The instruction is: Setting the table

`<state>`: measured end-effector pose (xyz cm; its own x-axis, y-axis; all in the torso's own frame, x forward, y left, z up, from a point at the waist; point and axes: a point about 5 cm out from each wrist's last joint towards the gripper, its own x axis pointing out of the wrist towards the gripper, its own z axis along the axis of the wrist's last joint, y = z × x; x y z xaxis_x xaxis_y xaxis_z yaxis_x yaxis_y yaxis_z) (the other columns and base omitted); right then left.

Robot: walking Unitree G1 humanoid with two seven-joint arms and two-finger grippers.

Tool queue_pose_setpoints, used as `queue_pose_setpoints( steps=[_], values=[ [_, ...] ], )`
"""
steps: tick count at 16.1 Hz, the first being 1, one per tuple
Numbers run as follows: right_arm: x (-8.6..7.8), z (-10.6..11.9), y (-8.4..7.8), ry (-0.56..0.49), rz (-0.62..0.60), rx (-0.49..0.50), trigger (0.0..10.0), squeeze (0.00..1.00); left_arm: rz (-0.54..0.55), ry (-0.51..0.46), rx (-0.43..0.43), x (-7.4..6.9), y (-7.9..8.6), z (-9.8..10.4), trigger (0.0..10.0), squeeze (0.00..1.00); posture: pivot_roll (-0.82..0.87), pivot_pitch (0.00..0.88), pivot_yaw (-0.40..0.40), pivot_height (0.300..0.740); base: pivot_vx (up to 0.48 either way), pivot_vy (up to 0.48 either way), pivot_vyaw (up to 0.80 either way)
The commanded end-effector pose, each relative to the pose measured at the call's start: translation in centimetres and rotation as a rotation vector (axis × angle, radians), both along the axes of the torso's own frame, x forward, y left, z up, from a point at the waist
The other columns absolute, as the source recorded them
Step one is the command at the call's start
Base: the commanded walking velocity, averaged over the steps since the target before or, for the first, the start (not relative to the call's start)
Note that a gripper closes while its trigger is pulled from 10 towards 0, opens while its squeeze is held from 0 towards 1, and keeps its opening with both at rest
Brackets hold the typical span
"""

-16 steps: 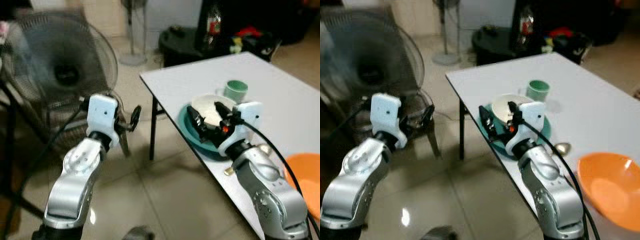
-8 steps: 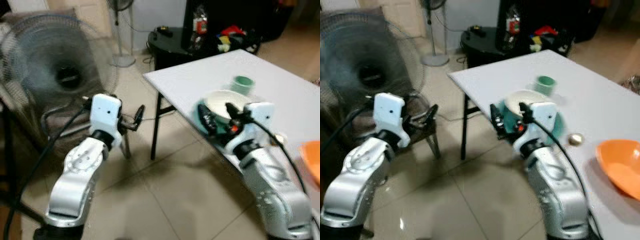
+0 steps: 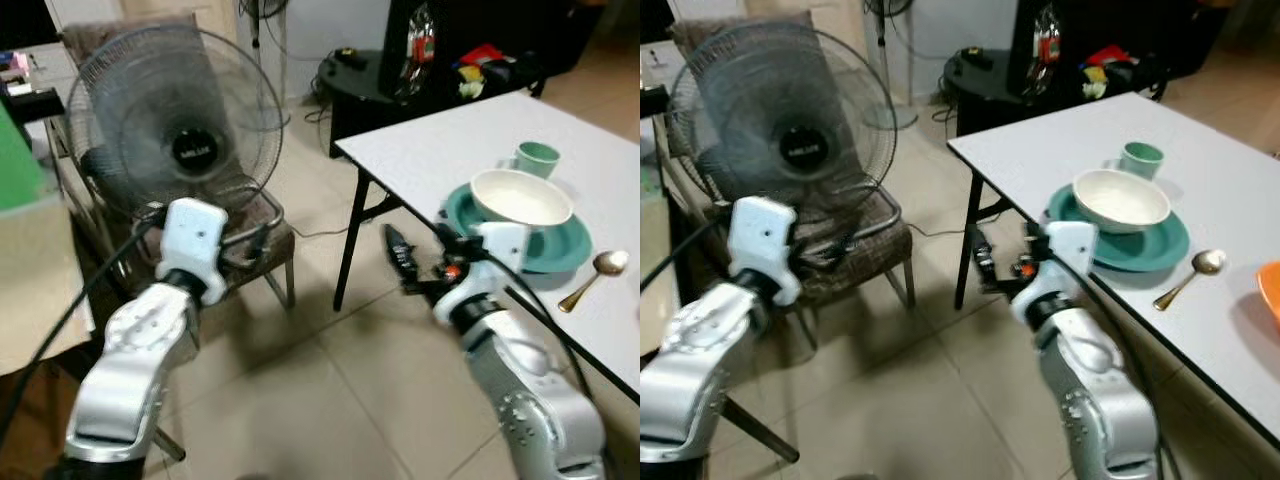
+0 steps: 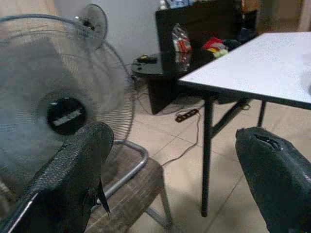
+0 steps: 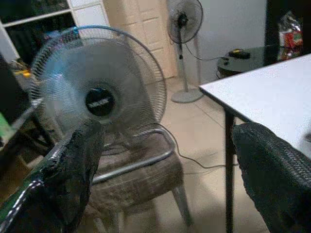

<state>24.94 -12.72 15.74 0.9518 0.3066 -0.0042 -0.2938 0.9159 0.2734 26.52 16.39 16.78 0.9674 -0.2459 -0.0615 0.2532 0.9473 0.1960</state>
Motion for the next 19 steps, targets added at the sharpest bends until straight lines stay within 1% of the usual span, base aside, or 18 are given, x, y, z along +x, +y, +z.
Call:
queue_pose_setpoints(
  steps=[1, 3, 6, 8, 9, 10, 13, 14, 16, 19],
  values=[
    [-0.2, -0.2, -1.1, 0.002, -0.051, -0.015, 10.0, 1.00, -0.027, 0.019, -0.003, -0.1, -0.5, -0.3, 10.0, 0.00, 0.09, 0.000, 0.028, 0.740, 0.000, 0.319, 0.00],
    [-0.4, -0.6, -1.5, 0.017, -0.076, -0.017, 10.0, 1.00, -0.042, 0.028, -0.006, -0.1, -0.8, -0.4, 10.0, 0.00, 0.08, 0.000, 0.039, 0.740, 0.000, 0.317, 0.00],
    [-0.7, -0.8, -1.7, 0.026, -0.075, -0.025, 10.0, 1.00, -0.034, 0.037, -0.021, -0.3, -0.9, -0.7, 10.0, 0.00, 0.08, 0.000, 0.037, 0.740, 0.000, 0.312, 0.00],
    [-0.5, -0.8, -1.8, 0.026, -0.067, -0.034, 10.0, 1.00, -0.022, 0.058, -0.051, -0.4, -0.9, -0.9, 10.0, 0.00, 0.09, 0.000, 0.026, 0.740, 0.000, 0.304, 0.00],
    [-0.3, -0.7, -1.8, 0.022, -0.061, -0.038, 10.0, 1.00, -0.023, 0.074, -0.079, -0.5, -0.9, -1.0, 10.0, 0.75, 0.09, 0.000, 0.021, 0.740, 0.000, 0.300, 0.00],
    [-0.2, -0.7, -1.7, 0.019, -0.054, -0.037, 10.0, 1.00, -0.012, 0.076, -0.082, -0.5, -0.8, -0.9, 10.0, 1.00, 0.09, 0.000, 0.016, 0.740, 0.000, 0.300, 0.00],
    [0.0, -0.6, -1.3, 0.014, -0.025, -0.036, 10.0, 1.00, 0.004, 0.072, -0.078, -0.5, -0.6, -0.9, 10.0, 1.00, 0.11, 0.000, 0.003, 0.740, 0.000, 0.299, 0.00],
    [0.0, -0.7, -1.0, 0.017, 0.004, -0.039, 10.0, 1.00, 0.017, 0.070, -0.072, -0.6, -0.3, -0.9, 10.0, 1.00, 0.12, 0.000, -0.005, 0.740, 0.000, 0.296, 0.00],
    [0.2, -0.8, -0.6, 0.020, 0.040, -0.055, 10.0, 1.00, 0.023, 0.068, -0.065, -0.7, 0.0, -0.7, 10.0, 1.00, 0.12, 0.000, -0.007, 0.740, 0.000, 0.296, 0.61],
    [0.3, -0.8, -0.6, 0.021, 0.042, -0.051, 10.0, 1.00, 0.027, 0.066, -0.055, -0.7, 0.1, -0.7, 10.0, 1.00, 0.12, 0.000, -0.009, 0.740, 0.000, 0.298, 0.80]
  ],
)
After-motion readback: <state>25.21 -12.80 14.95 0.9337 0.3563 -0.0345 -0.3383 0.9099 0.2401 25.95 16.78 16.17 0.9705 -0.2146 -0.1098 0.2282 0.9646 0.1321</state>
